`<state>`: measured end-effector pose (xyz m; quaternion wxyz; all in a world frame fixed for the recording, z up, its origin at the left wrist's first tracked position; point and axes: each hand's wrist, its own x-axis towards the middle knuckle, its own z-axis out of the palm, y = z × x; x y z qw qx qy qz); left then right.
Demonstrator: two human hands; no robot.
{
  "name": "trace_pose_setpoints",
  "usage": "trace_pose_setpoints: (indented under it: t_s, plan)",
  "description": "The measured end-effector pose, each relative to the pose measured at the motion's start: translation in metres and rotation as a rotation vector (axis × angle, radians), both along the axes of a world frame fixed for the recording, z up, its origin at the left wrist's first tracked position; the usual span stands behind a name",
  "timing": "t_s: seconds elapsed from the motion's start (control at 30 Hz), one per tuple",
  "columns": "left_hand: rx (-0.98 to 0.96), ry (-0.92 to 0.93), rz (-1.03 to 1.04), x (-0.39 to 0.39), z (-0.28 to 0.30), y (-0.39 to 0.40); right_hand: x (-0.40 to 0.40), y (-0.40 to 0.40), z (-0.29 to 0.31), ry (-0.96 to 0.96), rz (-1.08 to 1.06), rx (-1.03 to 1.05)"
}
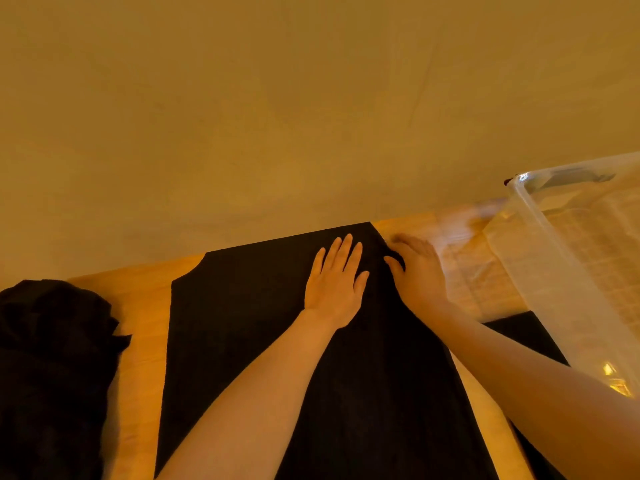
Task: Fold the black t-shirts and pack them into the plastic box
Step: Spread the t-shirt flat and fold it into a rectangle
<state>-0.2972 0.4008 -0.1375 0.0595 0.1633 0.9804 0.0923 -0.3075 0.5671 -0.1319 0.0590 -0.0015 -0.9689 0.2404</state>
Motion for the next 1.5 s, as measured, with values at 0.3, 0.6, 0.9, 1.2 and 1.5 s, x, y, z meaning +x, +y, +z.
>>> trace_pose_setpoints:
  t_s: [0.3, 0.6, 0.9, 1.2, 1.5]
  plan:
    - [0.007, 0.056, 0.005, 0.002, -0.008, -0.002, -0.02, -0.01, 0.032, -0.276, -0.067, -0.178]
    - [0.016, 0.083, 0.027, 0.003, -0.01, -0.001, -0.054, -0.008, 0.046, -0.556, -0.141, -0.477]
    - [0.014, 0.067, 0.044, 0.005, -0.007, 0.001, -0.057, 0.034, 0.037, -0.306, -0.054, -0.33]
    - [0.015, 0.104, 0.176, 0.021, 0.004, -0.019, 0.019, 0.011, 0.003, -0.068, 0.476, 0.181]
    - [-0.063, 0.004, 0.211, 0.031, -0.007, -0.082, -0.01, 0.022, -0.011, -0.139, 0.515, 0.346]
